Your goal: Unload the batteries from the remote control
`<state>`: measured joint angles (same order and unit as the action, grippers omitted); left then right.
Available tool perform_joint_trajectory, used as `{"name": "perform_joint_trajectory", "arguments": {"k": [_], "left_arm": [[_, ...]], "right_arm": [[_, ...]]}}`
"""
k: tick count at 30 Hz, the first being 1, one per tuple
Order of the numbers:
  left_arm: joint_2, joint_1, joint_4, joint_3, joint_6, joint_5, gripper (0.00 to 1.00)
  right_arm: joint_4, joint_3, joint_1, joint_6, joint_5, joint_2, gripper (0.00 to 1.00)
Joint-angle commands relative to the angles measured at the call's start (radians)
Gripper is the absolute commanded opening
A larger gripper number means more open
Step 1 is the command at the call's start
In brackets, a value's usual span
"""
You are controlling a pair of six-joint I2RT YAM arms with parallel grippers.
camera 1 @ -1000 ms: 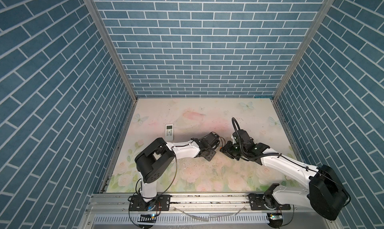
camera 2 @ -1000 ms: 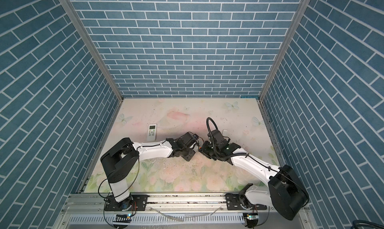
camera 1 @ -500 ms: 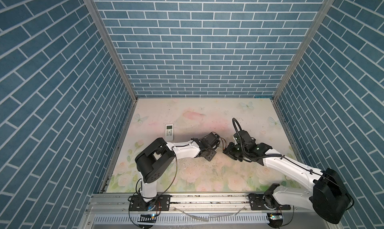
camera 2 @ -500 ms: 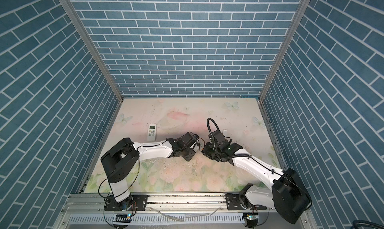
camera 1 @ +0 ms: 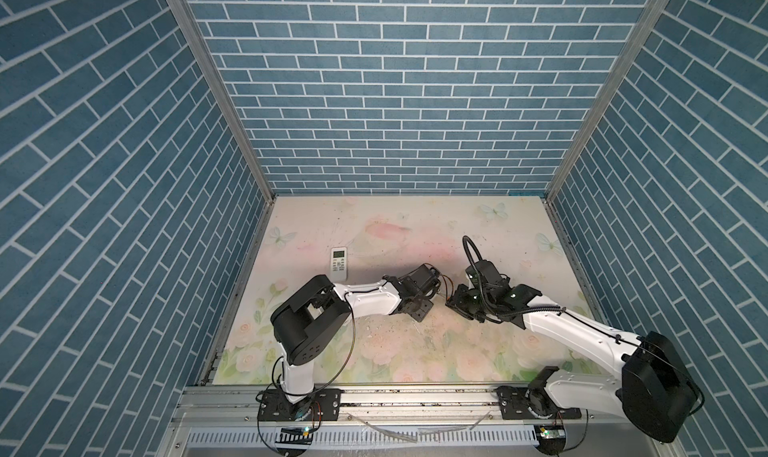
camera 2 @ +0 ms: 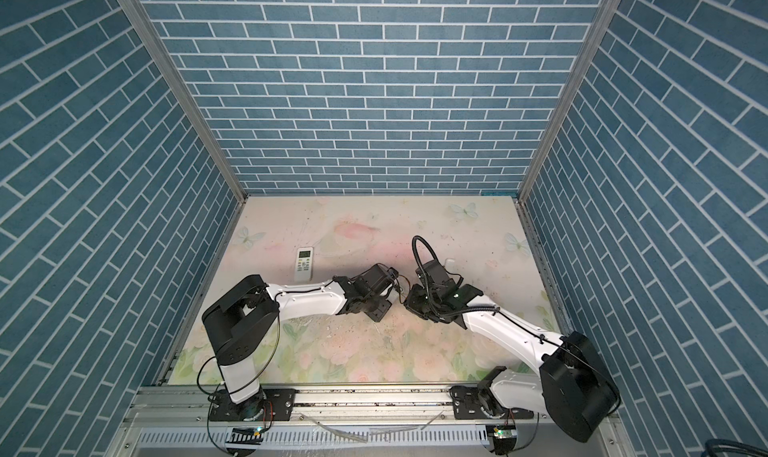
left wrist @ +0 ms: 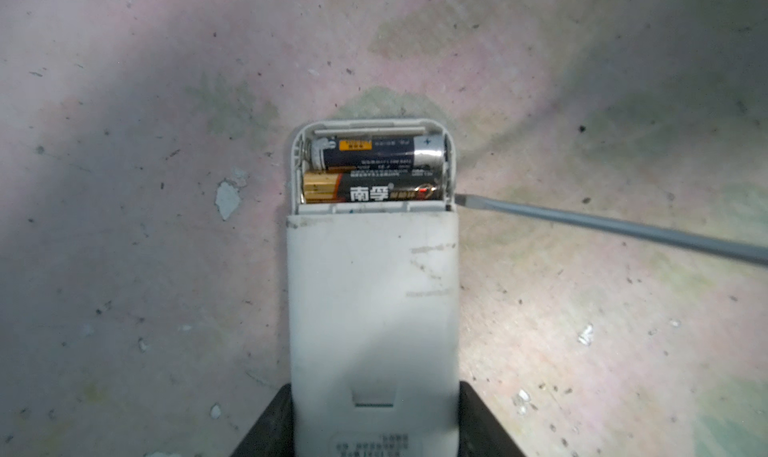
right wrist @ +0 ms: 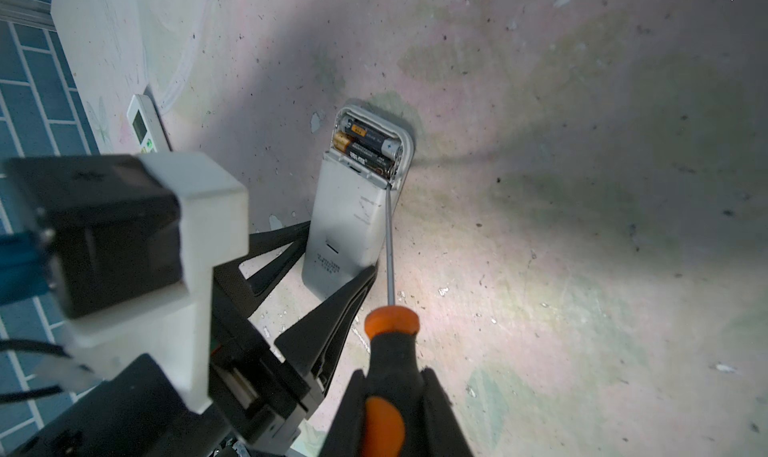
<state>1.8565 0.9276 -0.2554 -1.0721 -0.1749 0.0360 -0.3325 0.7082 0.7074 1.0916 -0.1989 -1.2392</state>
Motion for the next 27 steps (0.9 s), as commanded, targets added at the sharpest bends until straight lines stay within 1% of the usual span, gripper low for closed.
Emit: {"name": "perform_joint_trajectory", "arguments": {"k": [1, 11, 24, 27], "left_arm": [[0.107, 0.030, -0.114, 0.060, 0.023, -0.069, 0.32], [0.107, 0.030, -0.114, 0.061, 0.023, -0.072, 0.32], [0.112, 0.032, -0.110, 0.064, 0.024, -0.077, 0.31], [0.115, 0.033, -0.110, 0.063, 0.023, -0.077, 0.31]], "right_arm": [[0.020, 0.026, -0.003, -0.017, 0.002, -0.014, 0.00], [0.067, 0.006, -0.004, -0.011, -0.006, -0.033, 0.00], [0.210, -0.025, -0.009, -0.012, -0.038, -0.029, 0.00], [0.220, -0.016, -0.009, -0.019, -0.042, -0.021, 0.00]]}}
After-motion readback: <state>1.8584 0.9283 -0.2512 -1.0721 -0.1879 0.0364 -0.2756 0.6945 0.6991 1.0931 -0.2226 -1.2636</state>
